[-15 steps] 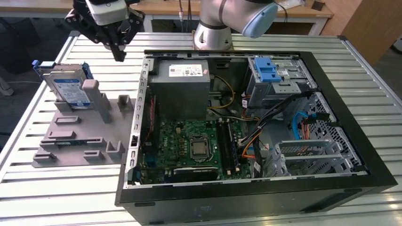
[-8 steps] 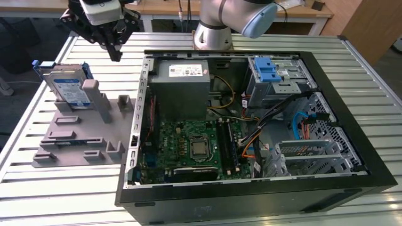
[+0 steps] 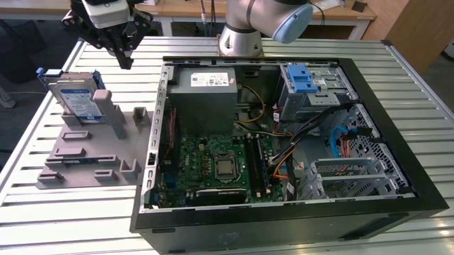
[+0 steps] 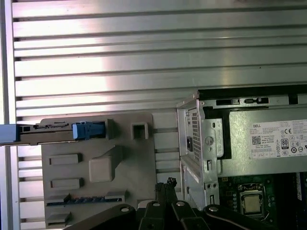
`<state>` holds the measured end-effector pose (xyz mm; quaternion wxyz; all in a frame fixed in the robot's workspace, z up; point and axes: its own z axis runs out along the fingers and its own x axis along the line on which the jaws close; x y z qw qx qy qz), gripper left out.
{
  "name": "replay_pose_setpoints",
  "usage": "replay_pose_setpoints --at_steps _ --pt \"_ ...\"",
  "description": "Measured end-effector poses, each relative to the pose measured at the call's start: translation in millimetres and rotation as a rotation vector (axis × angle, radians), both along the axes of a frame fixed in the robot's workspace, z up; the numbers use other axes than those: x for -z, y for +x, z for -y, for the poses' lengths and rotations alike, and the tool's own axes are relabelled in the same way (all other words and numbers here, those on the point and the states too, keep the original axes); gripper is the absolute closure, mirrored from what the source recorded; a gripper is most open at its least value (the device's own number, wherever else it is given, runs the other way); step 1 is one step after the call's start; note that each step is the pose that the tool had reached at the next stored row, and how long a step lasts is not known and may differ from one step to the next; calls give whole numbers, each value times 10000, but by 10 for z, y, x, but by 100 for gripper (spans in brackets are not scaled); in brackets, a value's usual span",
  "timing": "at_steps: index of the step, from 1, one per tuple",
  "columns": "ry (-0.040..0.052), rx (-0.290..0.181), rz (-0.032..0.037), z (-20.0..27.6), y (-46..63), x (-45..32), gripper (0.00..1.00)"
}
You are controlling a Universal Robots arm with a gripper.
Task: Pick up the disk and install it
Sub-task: 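Reach for the disk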
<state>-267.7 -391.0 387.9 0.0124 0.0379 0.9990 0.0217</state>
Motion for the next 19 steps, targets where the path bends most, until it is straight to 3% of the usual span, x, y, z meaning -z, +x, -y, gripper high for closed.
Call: replay_pose_setpoints --at_steps 19 --pt "-1 0 -1 -18 -211 8 89"
